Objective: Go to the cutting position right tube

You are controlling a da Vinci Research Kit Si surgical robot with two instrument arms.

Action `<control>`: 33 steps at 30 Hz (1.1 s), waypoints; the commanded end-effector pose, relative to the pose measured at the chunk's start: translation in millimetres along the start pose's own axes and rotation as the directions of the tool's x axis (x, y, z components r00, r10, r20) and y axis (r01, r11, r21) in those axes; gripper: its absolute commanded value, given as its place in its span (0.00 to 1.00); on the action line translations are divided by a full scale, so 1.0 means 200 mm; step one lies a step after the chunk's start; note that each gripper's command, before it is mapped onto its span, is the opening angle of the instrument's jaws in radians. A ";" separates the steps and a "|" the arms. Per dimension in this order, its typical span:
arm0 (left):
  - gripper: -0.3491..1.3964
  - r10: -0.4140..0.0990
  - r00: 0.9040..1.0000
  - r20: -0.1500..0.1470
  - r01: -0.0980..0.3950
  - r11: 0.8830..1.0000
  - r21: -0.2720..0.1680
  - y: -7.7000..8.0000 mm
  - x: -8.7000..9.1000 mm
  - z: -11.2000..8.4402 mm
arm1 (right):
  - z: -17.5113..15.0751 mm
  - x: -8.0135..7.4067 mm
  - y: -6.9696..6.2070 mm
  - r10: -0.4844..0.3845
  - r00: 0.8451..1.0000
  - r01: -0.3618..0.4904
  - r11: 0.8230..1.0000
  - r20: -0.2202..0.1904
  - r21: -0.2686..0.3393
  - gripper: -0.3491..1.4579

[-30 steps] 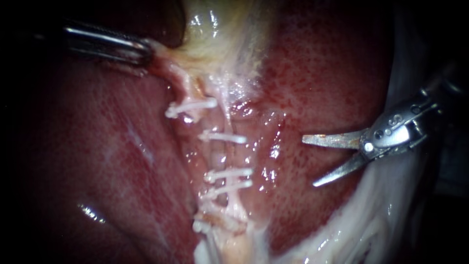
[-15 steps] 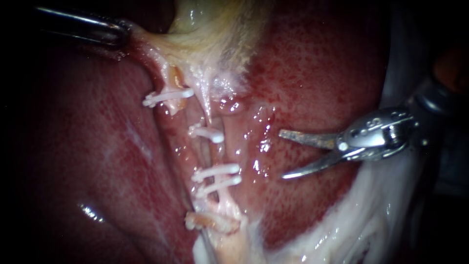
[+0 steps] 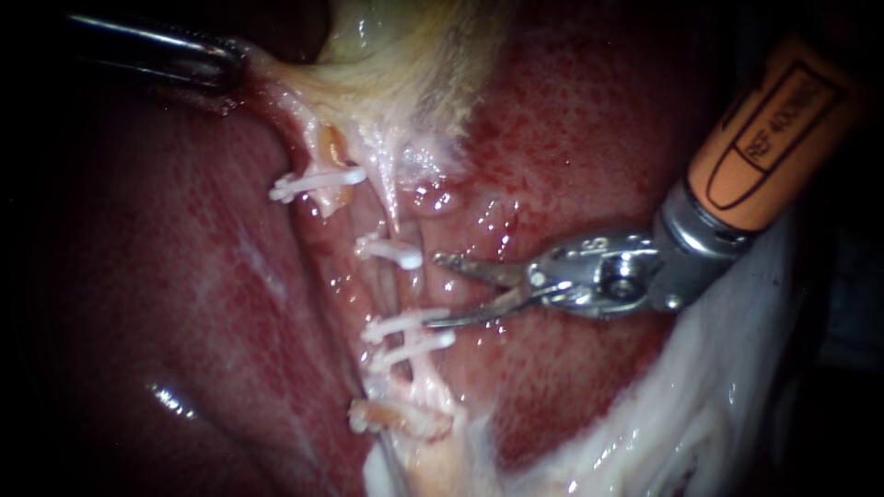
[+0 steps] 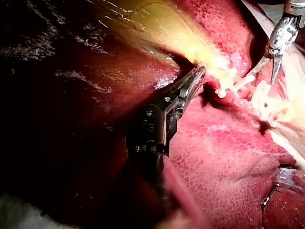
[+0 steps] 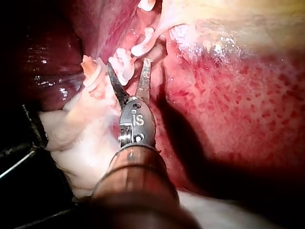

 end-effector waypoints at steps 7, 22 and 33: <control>0.00 0.000 1.000 0.000 0.000 1.000 0.000 0.000 0.000 0.000 | 0.009 0.001 0.005 -0.016 1.000 0.017 0.998 -0.019 0.064 0.98; 0.00 0.000 1.000 0.000 0.000 1.000 0.000 0.000 0.000 0.000 | 0.013 0.003 0.008 -0.097 0.987 0.129 0.955 -0.129 0.266 0.91; 0.00 0.000 1.000 0.000 0.000 1.000 0.001 0.000 0.001 0.000 | 0.031 0.005 0.013 -0.103 0.979 0.153 0.942 -0.177 0.298 0.87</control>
